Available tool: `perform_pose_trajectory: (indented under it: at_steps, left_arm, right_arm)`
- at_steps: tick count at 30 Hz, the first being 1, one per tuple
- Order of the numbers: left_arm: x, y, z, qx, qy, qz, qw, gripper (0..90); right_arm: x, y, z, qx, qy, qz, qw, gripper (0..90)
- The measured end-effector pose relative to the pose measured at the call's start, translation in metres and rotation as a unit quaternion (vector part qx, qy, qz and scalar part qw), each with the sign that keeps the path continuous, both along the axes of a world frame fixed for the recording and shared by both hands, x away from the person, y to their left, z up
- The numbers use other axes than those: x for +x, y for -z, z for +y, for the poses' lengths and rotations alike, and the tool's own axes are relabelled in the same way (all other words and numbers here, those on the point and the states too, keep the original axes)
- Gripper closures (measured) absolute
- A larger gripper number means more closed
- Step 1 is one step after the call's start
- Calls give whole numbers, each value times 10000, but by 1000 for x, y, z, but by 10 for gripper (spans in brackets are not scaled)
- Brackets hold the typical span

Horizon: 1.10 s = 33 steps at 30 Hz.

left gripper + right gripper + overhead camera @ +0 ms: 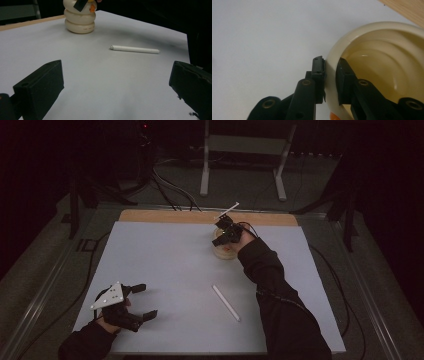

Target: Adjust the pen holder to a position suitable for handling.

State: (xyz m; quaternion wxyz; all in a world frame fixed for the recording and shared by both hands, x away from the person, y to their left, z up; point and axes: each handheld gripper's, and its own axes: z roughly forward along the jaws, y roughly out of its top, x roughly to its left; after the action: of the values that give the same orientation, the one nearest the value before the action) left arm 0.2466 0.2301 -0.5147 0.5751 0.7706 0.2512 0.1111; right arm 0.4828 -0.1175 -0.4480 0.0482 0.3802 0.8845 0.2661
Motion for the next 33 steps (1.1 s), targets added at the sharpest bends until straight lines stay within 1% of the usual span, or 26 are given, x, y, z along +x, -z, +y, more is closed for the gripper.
perform_pose_trajectory:
  at_steps: [4,6,12,17,24,29,31,33]
  left_arm:
    - [0,0,0,4,5,-1,10000,3]
    - [0,0,-1,6,10,-2,10000,3]
    - [0,0,-1,17,7,-12,10000,3]
    - [-1,-1,-1,17,11,-31,10000,3]
    - [-1,-2,-1,10,14,-43,10000,3]
    - [-1,-2,-2,7,12,-39,10000,3]
    - [-1,-2,-2,4,11,-36,10000,3]
    - [-1,-2,-2,1,8,-36,10000,3]
  right_arm:
    - [-3,-4,-3,136,96,45,9999,810]
    - [-5,-8,-5,219,100,71,9997,815]
    - [-18,-20,-10,584,145,159,9981,822]
    - [-31,-24,-16,807,116,337,9961,822]
    - [-50,-23,-24,818,87,485,9954,823]
    - [-63,-21,-30,903,112,570,9942,823]
    - [-68,-20,-32,977,116,615,9932,822]
    - [-70,-19,-33,1002,123,629,9929,822]
